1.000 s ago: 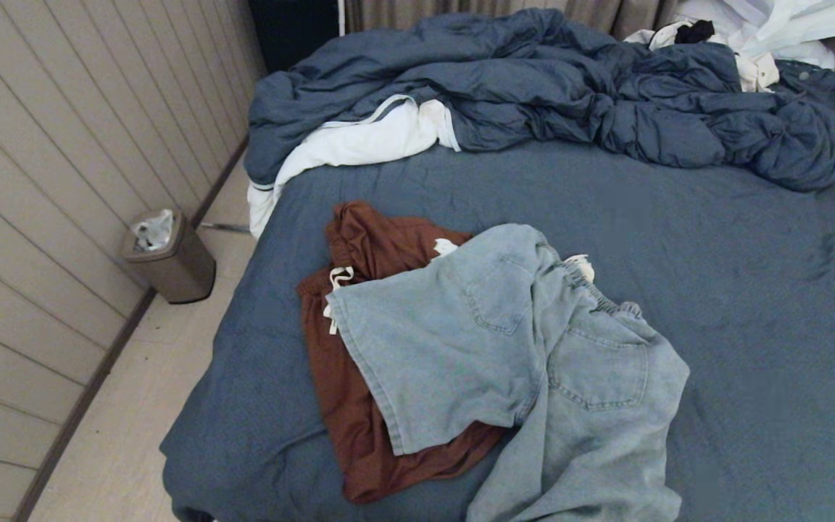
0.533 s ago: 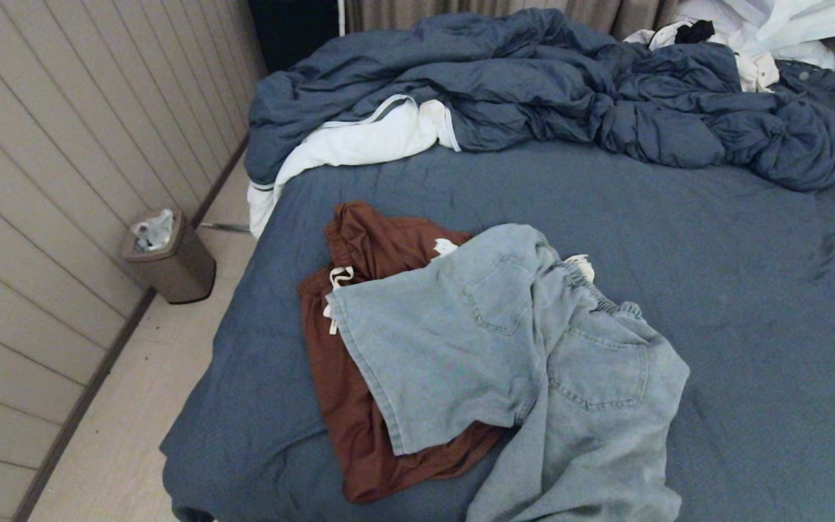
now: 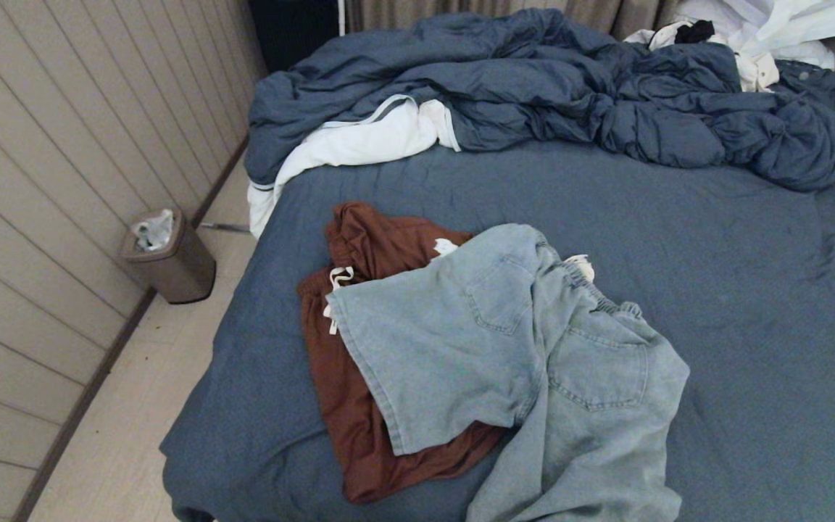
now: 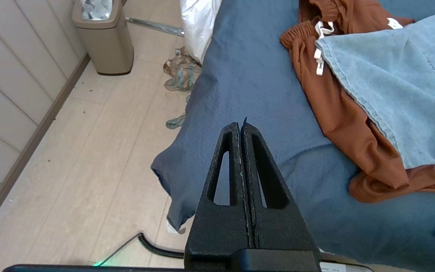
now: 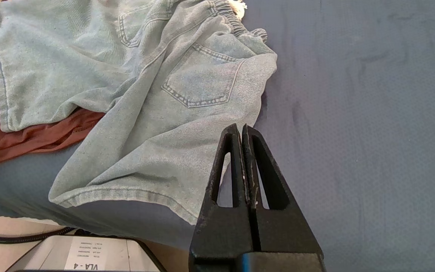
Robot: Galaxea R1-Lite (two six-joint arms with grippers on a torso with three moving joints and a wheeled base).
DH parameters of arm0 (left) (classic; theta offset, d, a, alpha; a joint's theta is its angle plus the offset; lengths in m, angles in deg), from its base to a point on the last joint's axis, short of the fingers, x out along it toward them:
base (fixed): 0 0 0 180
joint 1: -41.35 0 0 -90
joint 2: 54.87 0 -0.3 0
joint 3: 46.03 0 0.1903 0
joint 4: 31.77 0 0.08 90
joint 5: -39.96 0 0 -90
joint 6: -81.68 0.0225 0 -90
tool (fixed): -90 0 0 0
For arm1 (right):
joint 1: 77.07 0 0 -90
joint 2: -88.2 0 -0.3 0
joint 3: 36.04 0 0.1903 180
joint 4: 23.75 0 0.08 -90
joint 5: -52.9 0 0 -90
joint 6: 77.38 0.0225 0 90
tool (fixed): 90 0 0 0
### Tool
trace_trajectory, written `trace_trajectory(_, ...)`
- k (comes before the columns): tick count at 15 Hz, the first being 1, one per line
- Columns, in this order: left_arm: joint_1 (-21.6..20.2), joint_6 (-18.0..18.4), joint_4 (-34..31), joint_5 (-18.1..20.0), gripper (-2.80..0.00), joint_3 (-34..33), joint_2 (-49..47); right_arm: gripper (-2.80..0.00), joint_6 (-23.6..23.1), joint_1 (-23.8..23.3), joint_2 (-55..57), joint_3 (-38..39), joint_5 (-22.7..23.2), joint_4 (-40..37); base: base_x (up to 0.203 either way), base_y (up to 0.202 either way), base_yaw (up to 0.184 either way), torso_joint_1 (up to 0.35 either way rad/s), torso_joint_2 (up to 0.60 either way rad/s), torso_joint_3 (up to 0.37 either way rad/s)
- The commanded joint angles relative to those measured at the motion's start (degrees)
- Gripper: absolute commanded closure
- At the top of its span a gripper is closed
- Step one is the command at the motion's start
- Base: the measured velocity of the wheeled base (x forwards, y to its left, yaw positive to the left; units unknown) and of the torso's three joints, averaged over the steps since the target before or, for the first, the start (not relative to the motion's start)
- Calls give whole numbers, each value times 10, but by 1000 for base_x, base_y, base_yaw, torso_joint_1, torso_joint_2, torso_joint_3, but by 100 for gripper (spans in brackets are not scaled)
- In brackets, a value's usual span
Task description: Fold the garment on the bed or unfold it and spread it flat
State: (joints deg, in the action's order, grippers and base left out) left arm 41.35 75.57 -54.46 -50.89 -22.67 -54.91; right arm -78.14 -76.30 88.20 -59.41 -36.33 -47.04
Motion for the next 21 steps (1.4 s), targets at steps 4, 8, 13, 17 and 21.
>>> trace_trajectory(4,0,-1,0,0,0,0,0,0,0,0,0,0,0,0,0,0,0,0,0,0)
trace_trajectory(8,0,-1,0,0,0,0,0,0,0,0,0,0,0,1,0,0,0,0,0,0)
trace_trajectory(13,0,-1,0,0,0,0,0,0,0,0,0,0,0,0,0,0,0,0,0,0)
trace_trajectory(17,0,-1,0,0,0,0,0,0,-5,0,0,0,0,0,0,0,0,0,0,0)
trace_trajectory(21,0,0,0,0,0,0,0,0,-3,0,0,0,-2,0,0,0,0,0,0,0)
